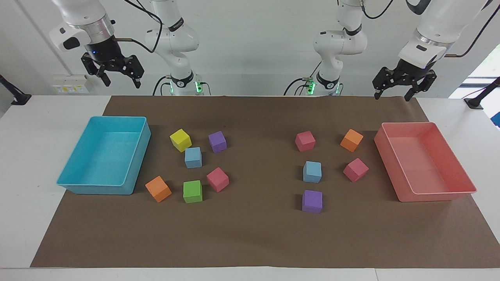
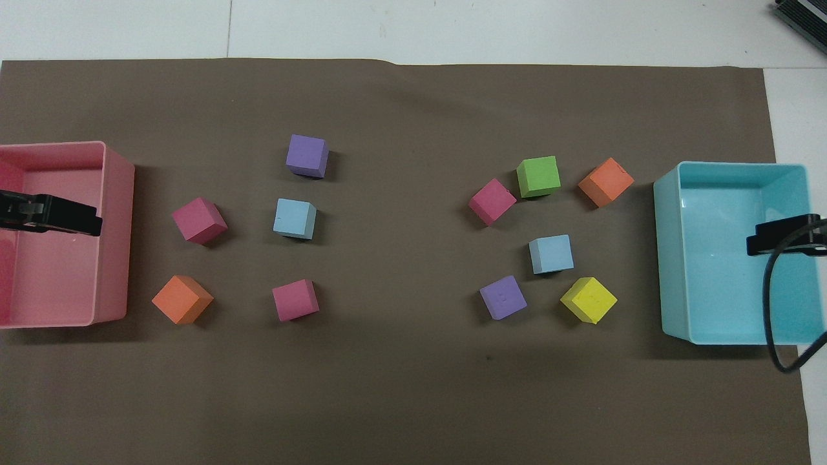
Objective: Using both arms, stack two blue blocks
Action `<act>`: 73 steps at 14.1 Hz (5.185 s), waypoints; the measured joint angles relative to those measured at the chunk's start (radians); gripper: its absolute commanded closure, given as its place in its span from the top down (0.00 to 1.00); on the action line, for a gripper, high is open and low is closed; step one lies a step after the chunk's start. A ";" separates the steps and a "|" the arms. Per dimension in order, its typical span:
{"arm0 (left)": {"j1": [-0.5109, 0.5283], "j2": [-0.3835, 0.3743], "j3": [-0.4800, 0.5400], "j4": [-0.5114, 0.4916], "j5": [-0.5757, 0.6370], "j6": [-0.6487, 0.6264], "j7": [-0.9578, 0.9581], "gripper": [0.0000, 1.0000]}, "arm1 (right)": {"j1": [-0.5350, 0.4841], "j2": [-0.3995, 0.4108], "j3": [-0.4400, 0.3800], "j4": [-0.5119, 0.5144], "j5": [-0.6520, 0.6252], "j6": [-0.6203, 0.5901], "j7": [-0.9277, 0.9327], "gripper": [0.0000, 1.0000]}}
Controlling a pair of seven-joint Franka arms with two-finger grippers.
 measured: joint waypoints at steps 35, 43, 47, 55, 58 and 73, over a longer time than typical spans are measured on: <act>0.000 0.054 -0.012 0.040 0.006 -0.035 0.059 1.00 | 0.141 0.211 0.070 -0.448 0.001 0.662 0.108 1.00; 0.000 0.054 -0.015 0.040 0.006 -0.035 0.060 1.00 | 0.160 0.276 0.070 -0.514 0.036 0.804 0.130 1.00; 0.000 0.054 -0.015 0.040 0.006 -0.035 0.060 1.00 | 0.174 0.287 0.071 -0.573 0.036 0.874 0.130 1.00; 0.000 0.054 -0.016 0.040 0.006 -0.036 0.061 1.00 | 0.181 0.287 0.071 -0.630 0.036 0.926 0.118 1.00; 0.000 0.054 -0.017 0.040 0.006 -0.036 0.061 1.00 | 0.181 0.287 0.070 -0.639 0.036 0.936 0.105 0.38; -0.001 0.054 -0.018 0.040 0.006 -0.036 0.061 1.00 | 0.181 0.203 0.065 -0.558 0.036 0.827 0.080 0.00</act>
